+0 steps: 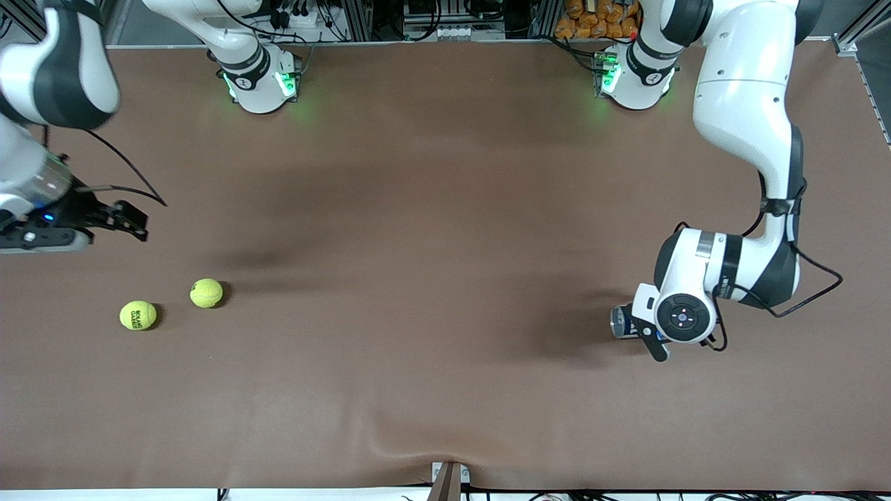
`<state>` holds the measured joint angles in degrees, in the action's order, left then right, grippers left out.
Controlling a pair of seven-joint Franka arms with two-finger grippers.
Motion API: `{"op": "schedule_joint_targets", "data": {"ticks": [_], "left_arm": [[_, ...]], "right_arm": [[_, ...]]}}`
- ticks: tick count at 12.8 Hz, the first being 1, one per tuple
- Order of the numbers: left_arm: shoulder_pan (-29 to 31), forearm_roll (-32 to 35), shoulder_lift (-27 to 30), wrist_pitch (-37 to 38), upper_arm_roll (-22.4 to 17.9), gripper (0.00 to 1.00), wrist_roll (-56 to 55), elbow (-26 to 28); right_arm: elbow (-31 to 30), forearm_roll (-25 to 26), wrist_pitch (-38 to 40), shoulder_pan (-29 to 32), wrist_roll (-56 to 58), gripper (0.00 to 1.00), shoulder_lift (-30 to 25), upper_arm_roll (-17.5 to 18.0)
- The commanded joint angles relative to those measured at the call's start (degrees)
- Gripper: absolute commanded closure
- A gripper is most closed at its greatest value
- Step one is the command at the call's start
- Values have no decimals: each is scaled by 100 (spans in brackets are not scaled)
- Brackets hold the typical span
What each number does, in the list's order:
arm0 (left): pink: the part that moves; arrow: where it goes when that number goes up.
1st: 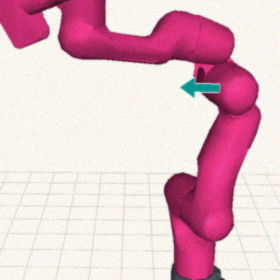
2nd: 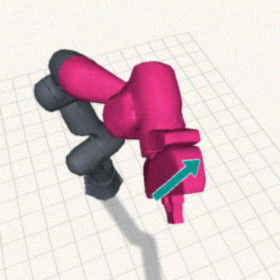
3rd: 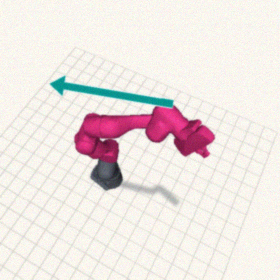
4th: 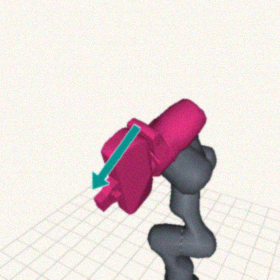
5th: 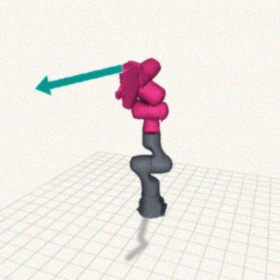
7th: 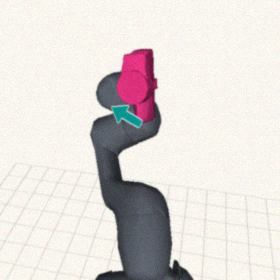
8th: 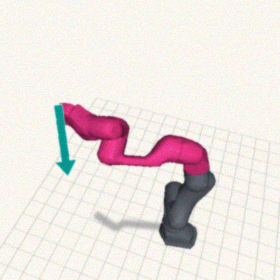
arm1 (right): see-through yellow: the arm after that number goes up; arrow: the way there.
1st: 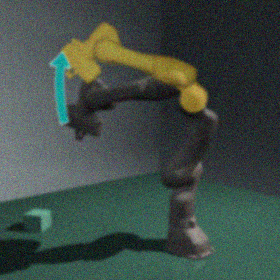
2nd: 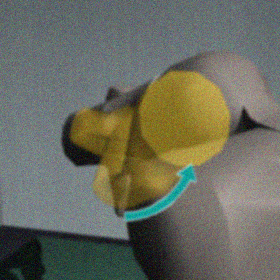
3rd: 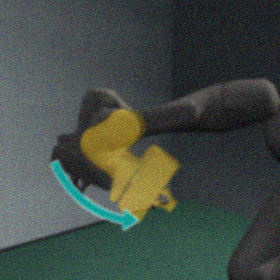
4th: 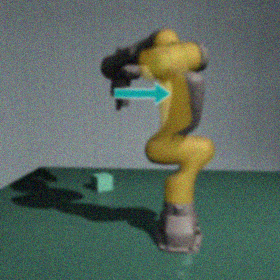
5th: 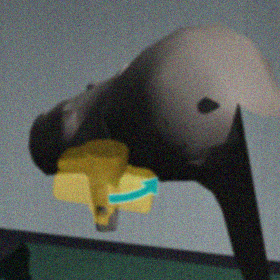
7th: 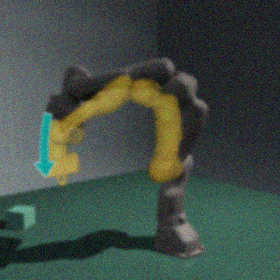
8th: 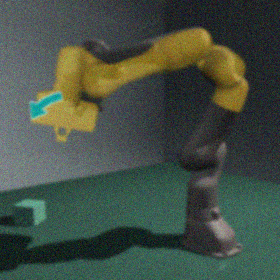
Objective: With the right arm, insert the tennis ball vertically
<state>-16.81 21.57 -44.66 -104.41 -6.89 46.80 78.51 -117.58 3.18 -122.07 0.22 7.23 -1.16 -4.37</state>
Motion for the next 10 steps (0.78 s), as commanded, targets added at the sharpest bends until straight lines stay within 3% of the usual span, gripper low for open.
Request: {"op": "schedule_joint_targets", "data": {"ticks": [1,10], "left_arm": [[-24,154,-139,-289,-23,0,267,16],[-32,145,-491,-712,13,0,286,68]], "right_arm": [[-459,-54,-676,31,-2,0,149,42],[-485,-142,-2293,4,-11,0,1757,59]]}}
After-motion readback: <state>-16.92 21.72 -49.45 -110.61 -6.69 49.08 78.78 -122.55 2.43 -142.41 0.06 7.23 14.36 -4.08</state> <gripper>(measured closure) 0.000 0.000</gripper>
